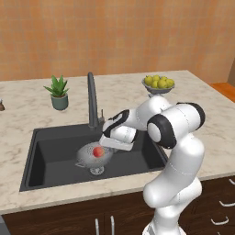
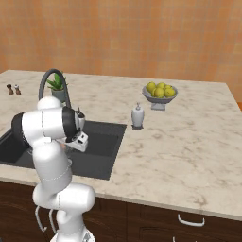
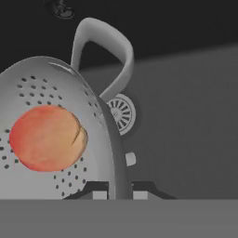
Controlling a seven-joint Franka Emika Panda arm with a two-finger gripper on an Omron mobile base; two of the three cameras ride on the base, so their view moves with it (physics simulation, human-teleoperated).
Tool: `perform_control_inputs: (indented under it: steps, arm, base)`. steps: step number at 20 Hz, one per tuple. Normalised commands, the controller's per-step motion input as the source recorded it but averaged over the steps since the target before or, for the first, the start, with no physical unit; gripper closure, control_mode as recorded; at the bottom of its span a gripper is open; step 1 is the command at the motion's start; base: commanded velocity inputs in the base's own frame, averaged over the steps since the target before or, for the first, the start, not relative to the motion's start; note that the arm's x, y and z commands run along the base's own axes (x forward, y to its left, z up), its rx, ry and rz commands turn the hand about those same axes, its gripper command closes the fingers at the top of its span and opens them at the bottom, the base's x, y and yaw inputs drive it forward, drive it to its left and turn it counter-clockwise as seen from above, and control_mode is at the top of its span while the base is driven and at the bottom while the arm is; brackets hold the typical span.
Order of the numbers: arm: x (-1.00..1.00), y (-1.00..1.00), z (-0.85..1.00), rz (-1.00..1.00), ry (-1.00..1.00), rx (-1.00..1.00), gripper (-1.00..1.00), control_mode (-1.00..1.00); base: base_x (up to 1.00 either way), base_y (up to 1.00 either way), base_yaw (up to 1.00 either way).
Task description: Put the colander in the sink, put the peach in the colander, and turn on the sink faucet and pour water over the colander.
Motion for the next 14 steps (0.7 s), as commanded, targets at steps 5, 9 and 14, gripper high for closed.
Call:
perform_control_inputs:
  steps: [5, 9, 14]
  arm:
    - [-0.06, 0.02, -0.12, -0.11, -0.14, 0.00, 1.00, -1.00]
    - [-0.01, 0.02, -0.31, -0.17, -0.20, 0.00, 1.00, -1.00]
    - [-0.19, 0.03, -0.26, -0.11, -0.05, 0.00, 1.00, -1.00]
  base:
    - [0.00, 0.00, 0.00]
    - [0.00, 0.00, 0.00]
    - [0.00, 0.00, 0.00]
